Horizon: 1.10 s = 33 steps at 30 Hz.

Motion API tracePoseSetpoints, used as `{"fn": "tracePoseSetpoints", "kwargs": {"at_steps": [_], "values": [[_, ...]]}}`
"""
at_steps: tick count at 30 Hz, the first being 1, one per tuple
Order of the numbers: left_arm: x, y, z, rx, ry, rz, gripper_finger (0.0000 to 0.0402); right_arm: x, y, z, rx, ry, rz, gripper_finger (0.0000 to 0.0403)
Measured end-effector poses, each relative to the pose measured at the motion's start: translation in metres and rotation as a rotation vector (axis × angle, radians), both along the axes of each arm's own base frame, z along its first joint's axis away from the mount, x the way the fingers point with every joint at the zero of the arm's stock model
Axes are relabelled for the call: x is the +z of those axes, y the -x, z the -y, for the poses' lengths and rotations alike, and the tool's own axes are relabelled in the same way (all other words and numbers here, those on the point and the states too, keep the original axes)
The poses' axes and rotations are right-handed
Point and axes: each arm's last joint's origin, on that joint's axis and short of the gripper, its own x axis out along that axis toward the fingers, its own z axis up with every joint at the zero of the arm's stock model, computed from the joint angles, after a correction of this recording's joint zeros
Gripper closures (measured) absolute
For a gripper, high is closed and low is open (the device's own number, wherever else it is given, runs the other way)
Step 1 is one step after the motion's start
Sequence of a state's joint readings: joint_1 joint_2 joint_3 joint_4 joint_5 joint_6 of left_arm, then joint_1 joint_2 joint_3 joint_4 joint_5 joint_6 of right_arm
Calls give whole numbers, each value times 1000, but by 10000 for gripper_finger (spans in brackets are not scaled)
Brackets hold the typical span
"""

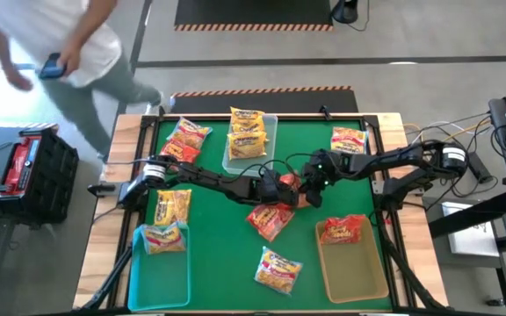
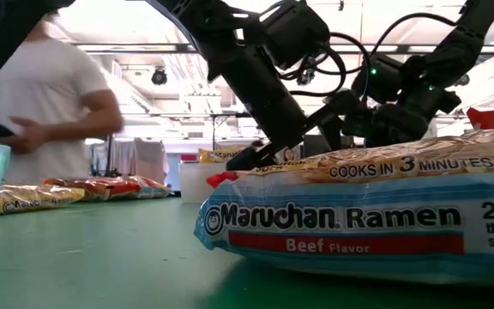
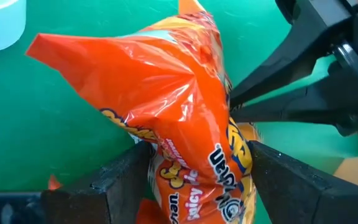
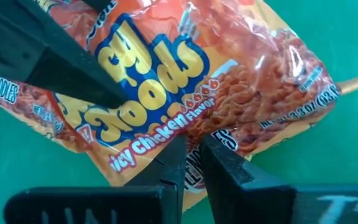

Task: Sort Maruchan noodles
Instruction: Put the top right orange noodle pack into the orange bin

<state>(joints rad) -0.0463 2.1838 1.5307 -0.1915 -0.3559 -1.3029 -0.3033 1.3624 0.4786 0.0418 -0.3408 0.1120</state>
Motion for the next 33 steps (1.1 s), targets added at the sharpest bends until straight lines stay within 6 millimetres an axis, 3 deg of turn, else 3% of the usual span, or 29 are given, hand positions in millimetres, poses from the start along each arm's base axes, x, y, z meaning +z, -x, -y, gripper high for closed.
{"fn": "tracePoseSetpoints", "kwargs": {"at_steps": [5, 21, 33], "values": [[0, 0, 0, 1, -1, 0, 160, 0, -1, -2, 10, 0, 1, 358], [-1, 0, 1, -24, 36, -4, 271, 3, -1, -2, -6, -28, -3, 358], [4, -2, 5, -57, 48, -4, 276, 43, 8, -4, 18, -11, -68, 338]]}}
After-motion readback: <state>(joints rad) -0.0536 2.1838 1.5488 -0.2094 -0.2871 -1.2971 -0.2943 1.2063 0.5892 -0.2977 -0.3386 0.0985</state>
